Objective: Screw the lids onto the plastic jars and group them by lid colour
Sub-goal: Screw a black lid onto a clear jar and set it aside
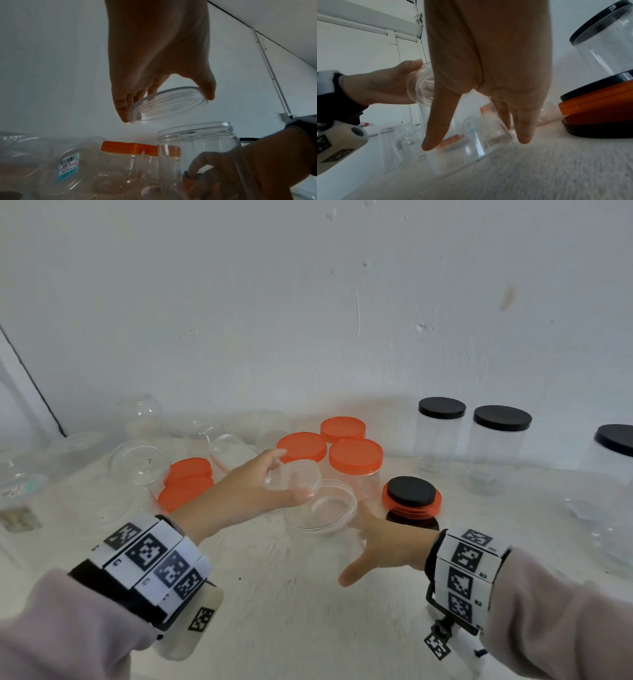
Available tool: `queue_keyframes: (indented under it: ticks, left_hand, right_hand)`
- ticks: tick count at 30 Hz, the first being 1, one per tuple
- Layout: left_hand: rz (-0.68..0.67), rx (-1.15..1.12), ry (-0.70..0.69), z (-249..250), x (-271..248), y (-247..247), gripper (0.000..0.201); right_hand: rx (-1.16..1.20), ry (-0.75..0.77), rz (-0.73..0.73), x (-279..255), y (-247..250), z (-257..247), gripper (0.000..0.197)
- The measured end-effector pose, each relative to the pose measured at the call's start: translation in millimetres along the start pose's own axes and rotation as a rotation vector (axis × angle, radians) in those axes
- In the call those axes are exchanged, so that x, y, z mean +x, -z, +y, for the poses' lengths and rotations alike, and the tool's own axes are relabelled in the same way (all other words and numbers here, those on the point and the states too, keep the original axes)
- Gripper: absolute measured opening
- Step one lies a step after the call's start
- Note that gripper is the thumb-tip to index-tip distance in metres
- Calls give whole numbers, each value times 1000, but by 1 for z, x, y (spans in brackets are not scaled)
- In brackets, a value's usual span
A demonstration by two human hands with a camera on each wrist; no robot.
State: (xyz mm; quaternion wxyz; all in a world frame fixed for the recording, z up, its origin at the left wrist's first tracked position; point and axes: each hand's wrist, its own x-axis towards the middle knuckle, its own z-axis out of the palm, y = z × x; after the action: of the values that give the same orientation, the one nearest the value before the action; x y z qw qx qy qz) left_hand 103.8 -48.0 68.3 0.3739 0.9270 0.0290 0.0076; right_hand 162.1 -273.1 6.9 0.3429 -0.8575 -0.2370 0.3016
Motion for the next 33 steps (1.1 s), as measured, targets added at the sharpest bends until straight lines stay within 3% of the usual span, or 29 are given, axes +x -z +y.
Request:
queue_keyframes:
  ticks: [7, 10, 14, 23, 26, 33]
  left_hand:
    - [-64, 53, -66, 11, 2, -17, 117]
    - [-89, 60, -102, 14, 3, -26, 122]
    - [-112, 95, -154, 18, 5, -37, 113]
    - [-89, 213, -157, 17, -4, -46, 109]
    - [-96, 194, -150, 14, -3, -47, 114]
    - [-154, -92, -59, -9, -6, -43, 141]
  right_hand:
    - [224, 129, -6, -1, 5, -2, 114]
    - [198, 158, 14, -1, 5, -1, 119]
    - [179, 177, 9, 1, 4, 0, 116]
    - [145, 151, -24, 5, 6, 3, 116]
    - [140, 138, -21, 6, 6, 4, 117]
    - [118, 171, -58, -2, 30, -2, 117]
